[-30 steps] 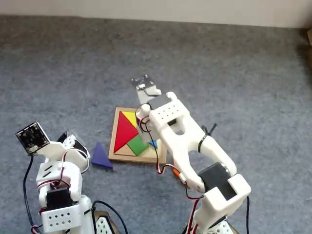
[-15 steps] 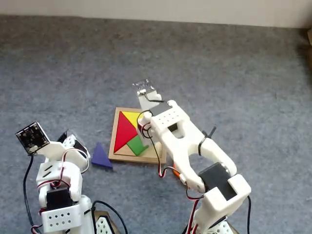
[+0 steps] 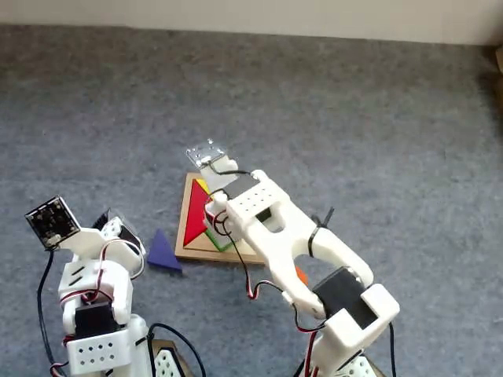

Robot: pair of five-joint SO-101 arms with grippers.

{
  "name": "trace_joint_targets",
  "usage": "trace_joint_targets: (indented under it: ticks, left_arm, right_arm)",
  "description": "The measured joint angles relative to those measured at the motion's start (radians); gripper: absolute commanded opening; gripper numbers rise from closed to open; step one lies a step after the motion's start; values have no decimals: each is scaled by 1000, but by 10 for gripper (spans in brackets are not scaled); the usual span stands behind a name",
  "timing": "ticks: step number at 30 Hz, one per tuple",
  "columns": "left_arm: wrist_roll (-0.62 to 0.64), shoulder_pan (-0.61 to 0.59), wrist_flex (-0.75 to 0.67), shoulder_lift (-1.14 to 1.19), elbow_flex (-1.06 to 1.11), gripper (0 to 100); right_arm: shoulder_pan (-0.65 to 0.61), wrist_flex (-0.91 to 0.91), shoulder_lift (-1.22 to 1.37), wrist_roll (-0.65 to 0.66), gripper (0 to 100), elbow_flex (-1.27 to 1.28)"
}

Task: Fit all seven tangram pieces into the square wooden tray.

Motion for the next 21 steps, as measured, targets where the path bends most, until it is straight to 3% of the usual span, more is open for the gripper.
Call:
trace_joint_targets:
  ticks: [7, 13, 21]
  left_arm:
    - [0, 0, 0, 0, 0, 50]
    - [0, 0, 0, 0, 0, 50]
    - [0, 0, 0, 0, 0, 50]
  right_arm:
    - [66, 31, -95, 8, 5, -21]
    - [140, -71, -98, 8, 5, -15]
    - [146, -130, 28, 8, 5, 3]
